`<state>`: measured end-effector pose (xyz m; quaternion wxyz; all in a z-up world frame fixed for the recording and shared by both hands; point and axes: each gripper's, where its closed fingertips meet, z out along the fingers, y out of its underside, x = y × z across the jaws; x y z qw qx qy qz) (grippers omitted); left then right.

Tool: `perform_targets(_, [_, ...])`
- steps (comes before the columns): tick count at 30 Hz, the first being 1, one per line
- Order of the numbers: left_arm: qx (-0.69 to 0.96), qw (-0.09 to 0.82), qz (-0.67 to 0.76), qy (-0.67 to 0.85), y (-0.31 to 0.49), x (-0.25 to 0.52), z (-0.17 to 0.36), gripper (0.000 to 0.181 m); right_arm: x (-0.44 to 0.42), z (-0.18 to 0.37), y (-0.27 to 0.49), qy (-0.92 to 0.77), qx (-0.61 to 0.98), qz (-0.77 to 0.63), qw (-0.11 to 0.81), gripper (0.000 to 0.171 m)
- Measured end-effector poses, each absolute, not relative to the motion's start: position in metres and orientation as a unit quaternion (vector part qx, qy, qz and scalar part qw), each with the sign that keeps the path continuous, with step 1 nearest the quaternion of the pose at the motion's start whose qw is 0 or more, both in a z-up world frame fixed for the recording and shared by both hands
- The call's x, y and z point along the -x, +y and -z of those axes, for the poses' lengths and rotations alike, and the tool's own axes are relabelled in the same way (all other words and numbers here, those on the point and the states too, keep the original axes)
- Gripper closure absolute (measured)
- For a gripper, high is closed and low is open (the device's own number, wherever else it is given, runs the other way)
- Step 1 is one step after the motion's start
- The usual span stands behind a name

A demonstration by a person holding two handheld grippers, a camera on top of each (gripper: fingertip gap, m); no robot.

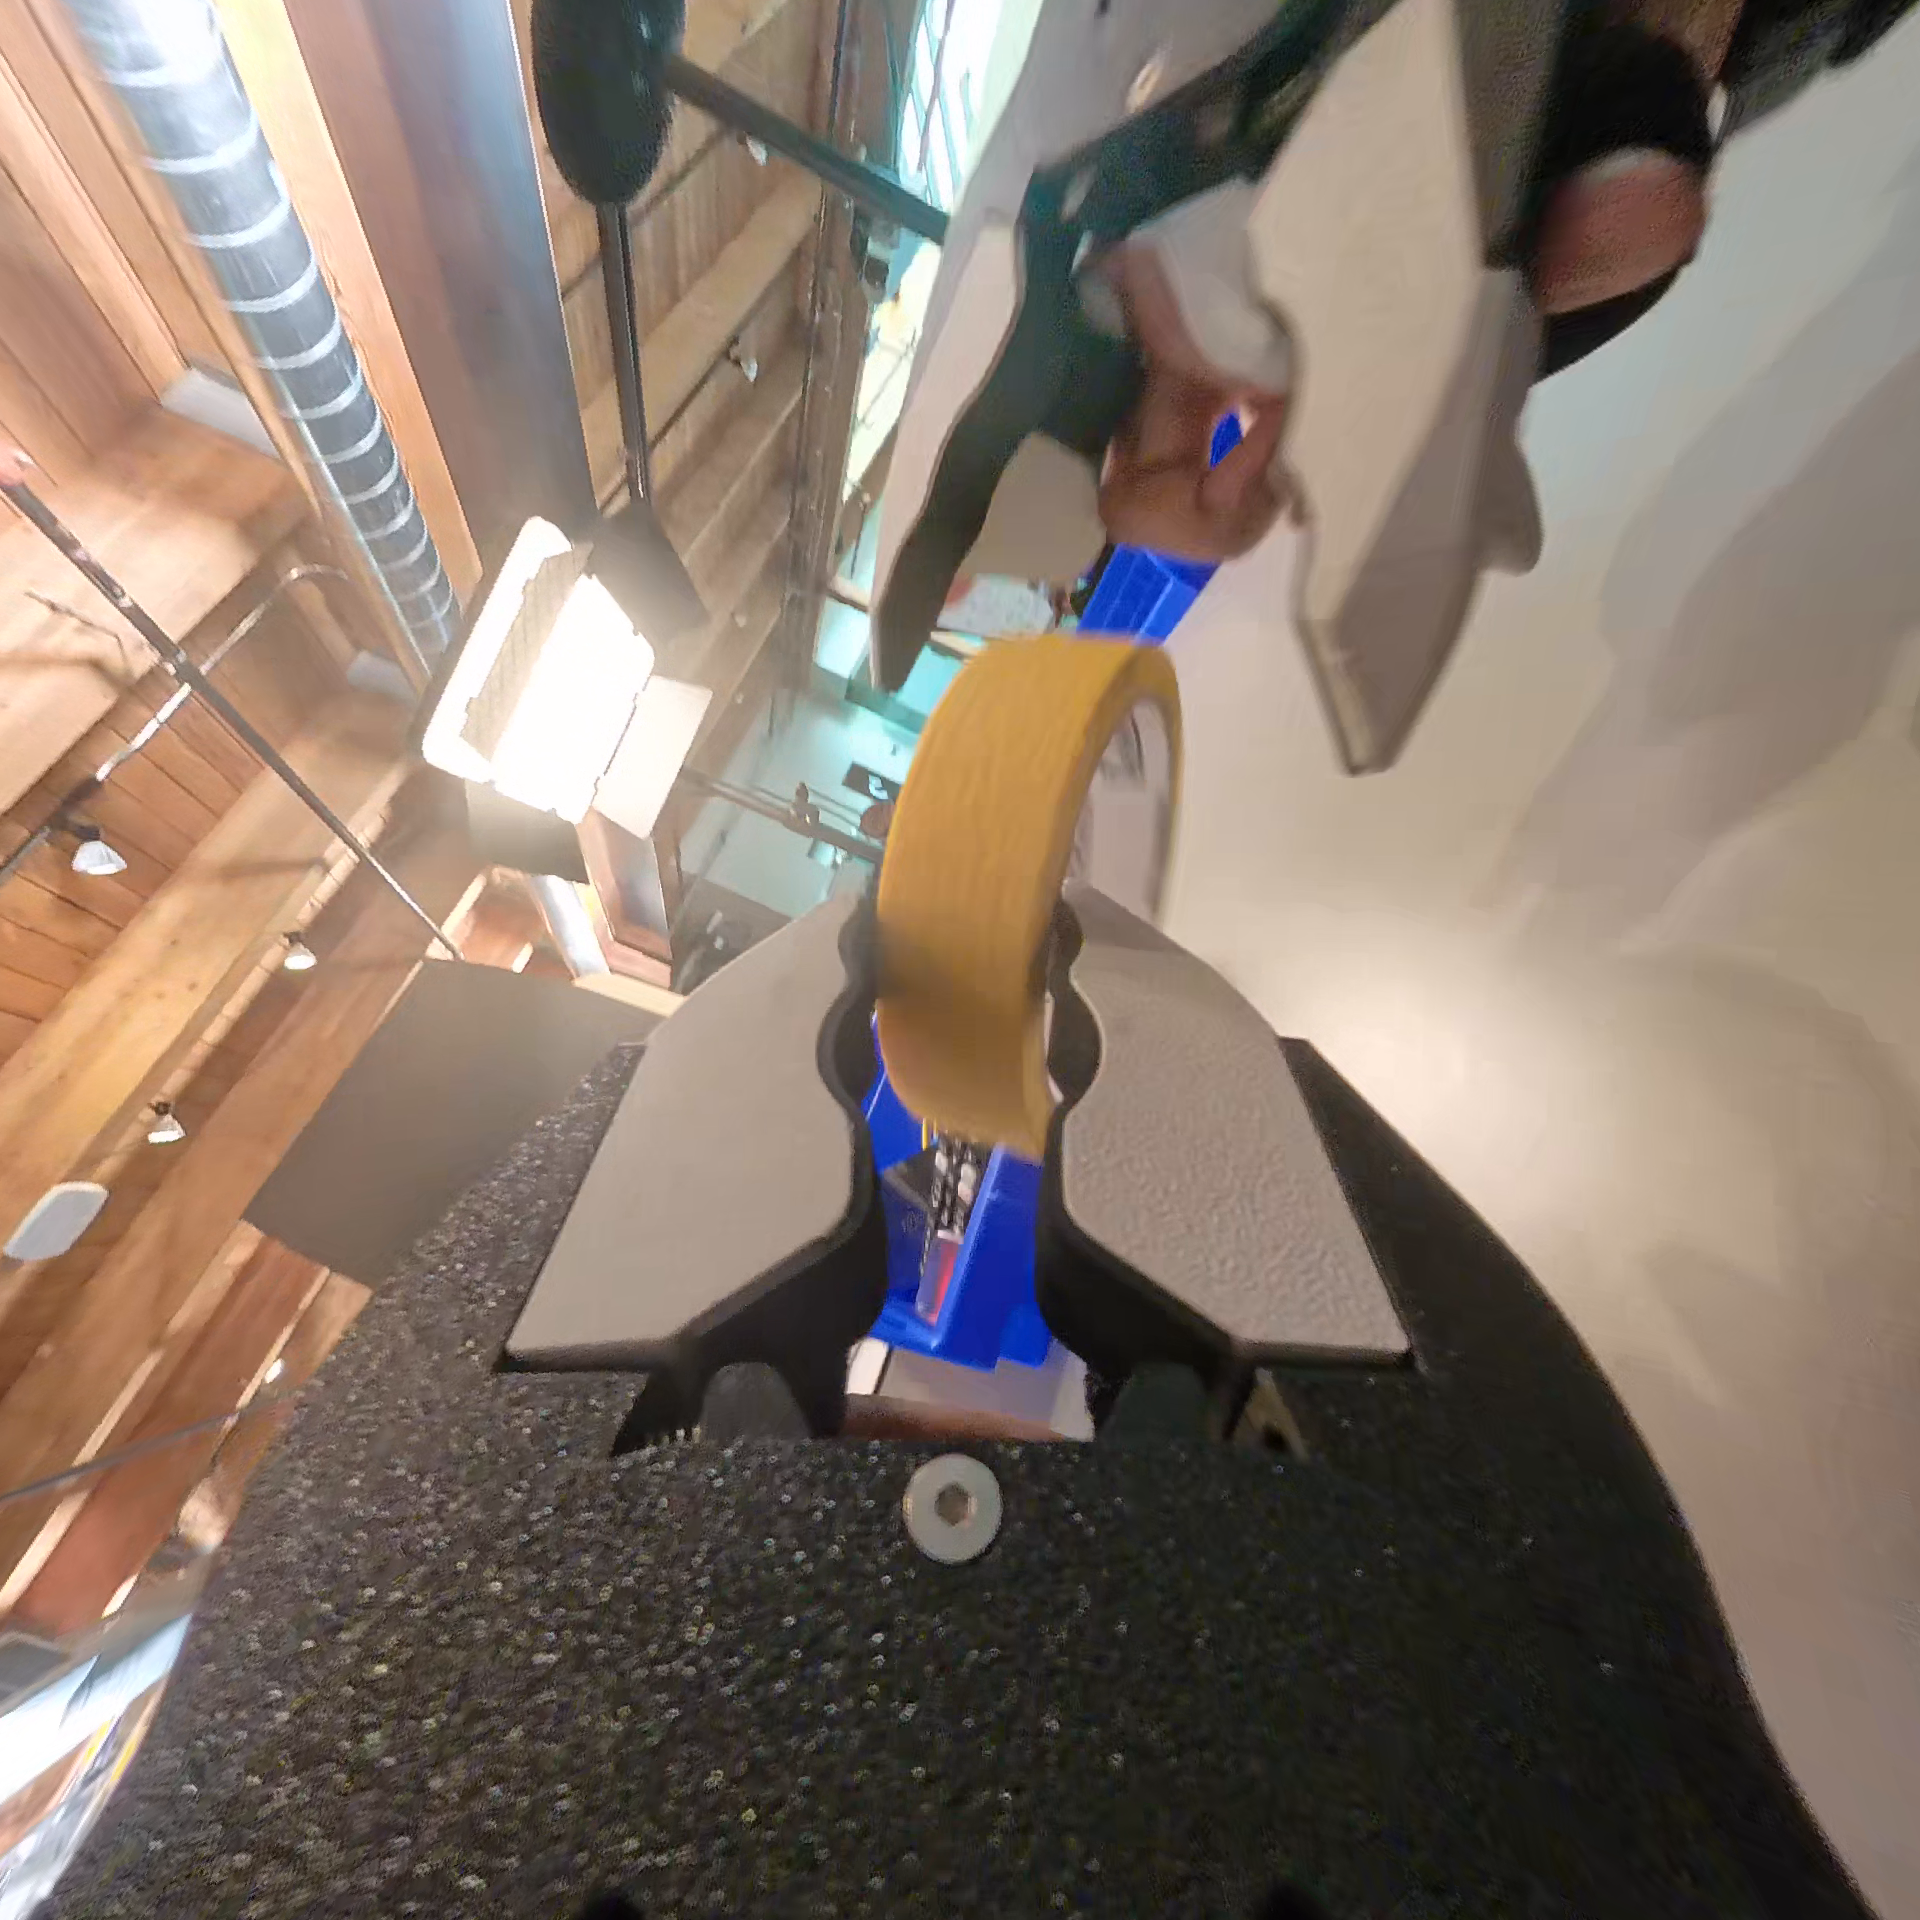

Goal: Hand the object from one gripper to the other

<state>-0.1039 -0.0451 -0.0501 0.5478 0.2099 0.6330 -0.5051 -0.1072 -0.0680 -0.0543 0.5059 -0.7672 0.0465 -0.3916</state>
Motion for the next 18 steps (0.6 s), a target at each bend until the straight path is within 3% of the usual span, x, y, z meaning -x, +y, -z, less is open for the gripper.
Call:
perform_targets(1, [-0.206,0.550,0.495,0.641,-0.043,0.101,0.050,0.152,0.104,0.058,-0.075,0.030,0.776,0.427,0.464,0.051])
perform_targets(5, [-0.195,0.550,0.483,0.653,-0.037,0.096,0.050,0.153,0.097,0.074,-0.081,0.005,0.796,0.480,0.369,0.053])
perform_targets(11, [-0.265,0.526,0.490,0.643,-0.047,0.124,0.053,0.153,0.092,0.099,-0.069,0.000,0.820,0.454,0.348,0.069])
perform_targets(18, [-0.309,0.514,0.496,0.628,-0.057,0.147,0.051,0.153,0.103,0.103,-0.056,-0.035,0.821,0.441,0.361,0.116])
